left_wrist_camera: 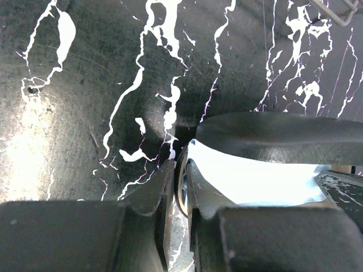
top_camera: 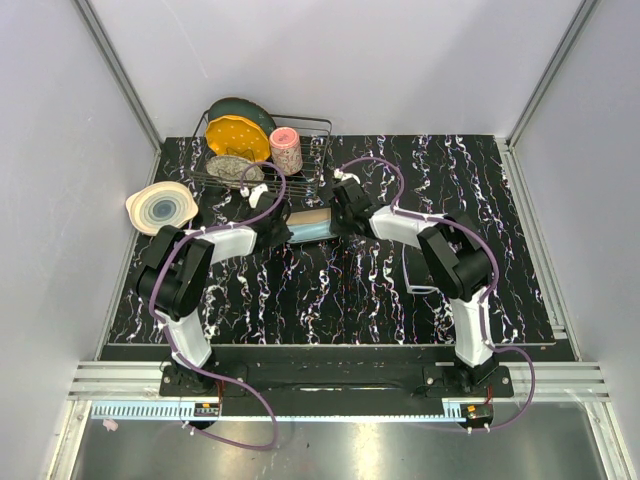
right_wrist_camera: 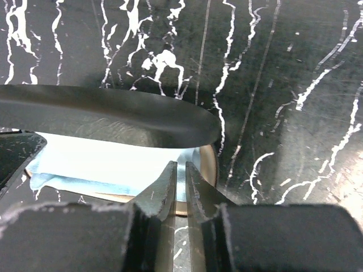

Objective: Organize the sunglasses
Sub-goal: Smooth out the folded cleaning cloth near the sunglasses case.

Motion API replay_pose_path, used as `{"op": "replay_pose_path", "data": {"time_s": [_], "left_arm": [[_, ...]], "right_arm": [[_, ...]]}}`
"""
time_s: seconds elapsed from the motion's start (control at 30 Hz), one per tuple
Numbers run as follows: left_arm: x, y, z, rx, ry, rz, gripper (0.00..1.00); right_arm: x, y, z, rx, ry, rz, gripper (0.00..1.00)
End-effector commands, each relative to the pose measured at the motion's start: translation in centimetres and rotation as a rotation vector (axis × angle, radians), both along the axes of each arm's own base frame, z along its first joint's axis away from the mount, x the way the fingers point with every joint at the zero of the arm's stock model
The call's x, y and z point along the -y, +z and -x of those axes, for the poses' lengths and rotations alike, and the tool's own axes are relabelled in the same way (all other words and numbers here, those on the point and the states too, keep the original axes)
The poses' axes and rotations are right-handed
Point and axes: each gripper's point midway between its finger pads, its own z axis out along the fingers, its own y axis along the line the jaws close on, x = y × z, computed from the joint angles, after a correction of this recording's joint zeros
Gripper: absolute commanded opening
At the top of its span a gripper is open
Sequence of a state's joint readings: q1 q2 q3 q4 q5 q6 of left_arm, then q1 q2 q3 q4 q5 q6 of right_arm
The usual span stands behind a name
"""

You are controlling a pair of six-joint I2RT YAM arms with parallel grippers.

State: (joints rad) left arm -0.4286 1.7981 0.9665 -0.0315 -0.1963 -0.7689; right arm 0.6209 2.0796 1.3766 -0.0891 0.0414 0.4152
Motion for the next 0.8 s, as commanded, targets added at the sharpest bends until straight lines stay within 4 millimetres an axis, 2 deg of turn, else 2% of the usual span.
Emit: {"op": "replay_pose_path", "data": {"time_s": [0.0, 0.13, 0.23, 0.33, 0.4, 0.53, 0.77], "left_arm": [[-1.6, -1.8, 2.0, -0.070, 0.022, -0.109, 0.10], [-1.4, -1.9, 2.0, -0.071, 0.017, -0.111, 0.11], [-1.4, -1.8, 2.0, -0.069, 0.015, -0.113, 0.12], [-1.3, -1.6, 1.9, -0.066, 0.015, -0.111, 0.13], [-1.3, -1.6, 1.9, -0.065, 0.014, -0.112, 0.13], [-1.4, -1.3, 1.6, -0.057, 0.013, -0.117, 0.13], [-1.2, -1.0, 1.3, -0.050, 0.009, -0.118, 0.12]], "right_arm": [[2.5, 1.1, 0.2, 0.014, -0.059, 0.094, 0.17], [2.6, 1.5, 0.2, 0.020, -0.067, 0.092, 0.17], [2.2, 2.8, -0.1, 0.045, -0.062, 0.064, 0.17], [1.5, 5.4, -0.6, 0.095, -0.051, 0.016, 0.17], [1.3, 6.4, -0.8, 0.113, -0.046, 0.001, 0.18], [1.5, 8.3, -0.9, 0.140, -0.065, -0.012, 0.25], [2.6, 7.7, 0.4, 0.093, -0.067, 0.003, 0.29]]}}
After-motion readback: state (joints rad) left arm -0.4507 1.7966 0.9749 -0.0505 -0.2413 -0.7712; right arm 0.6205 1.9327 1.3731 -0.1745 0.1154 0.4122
